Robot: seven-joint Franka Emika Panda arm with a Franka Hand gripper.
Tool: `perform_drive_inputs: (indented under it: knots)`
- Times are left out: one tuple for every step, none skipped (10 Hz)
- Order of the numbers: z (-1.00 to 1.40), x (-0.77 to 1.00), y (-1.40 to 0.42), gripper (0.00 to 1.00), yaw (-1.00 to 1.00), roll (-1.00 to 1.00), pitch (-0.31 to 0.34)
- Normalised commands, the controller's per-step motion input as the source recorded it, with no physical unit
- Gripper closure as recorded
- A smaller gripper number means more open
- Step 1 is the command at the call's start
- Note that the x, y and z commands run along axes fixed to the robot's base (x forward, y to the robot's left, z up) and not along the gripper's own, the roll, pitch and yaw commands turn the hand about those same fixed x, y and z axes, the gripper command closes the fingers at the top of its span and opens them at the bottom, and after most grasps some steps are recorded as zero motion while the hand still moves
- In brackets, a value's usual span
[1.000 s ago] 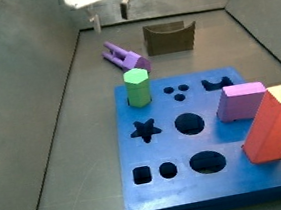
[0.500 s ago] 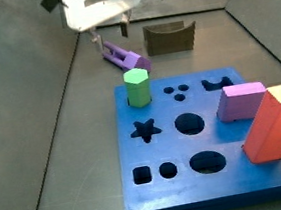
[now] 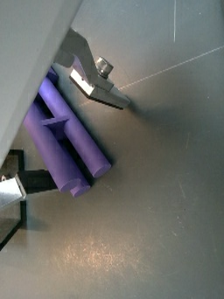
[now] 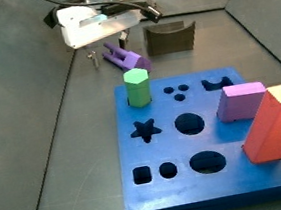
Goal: Pick up the 3 prong object. Move up. Place the 3 prong object on the fixture. Regrasp the 3 prong object. Move to above the board. Insert the 3 prong object.
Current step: Pick up the 3 prong object.
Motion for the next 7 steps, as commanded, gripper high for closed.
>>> perform_drive_inputs:
  knots:
    - [0.15,0.0,-0.26,0.0,-0.55,0.07,0.02]
    - [0.0,0.02,0.05,0.0,0.0,-0.01,0.0]
    - [0.0,0.0,0.0,0.0,0.0,0.0,0.0]
    - [0.0,0.0,0.0,1.0,0.0,0.0,0.0]
    - [0.0,0.0,0.0,1.0,0.0,0.0,0.0]
    - [0.0,0.0,0.0,1.0,0.0,0.0,0.0]
    - [0.0,0.0,0.0,1.0,0.0,0.0,0.0]
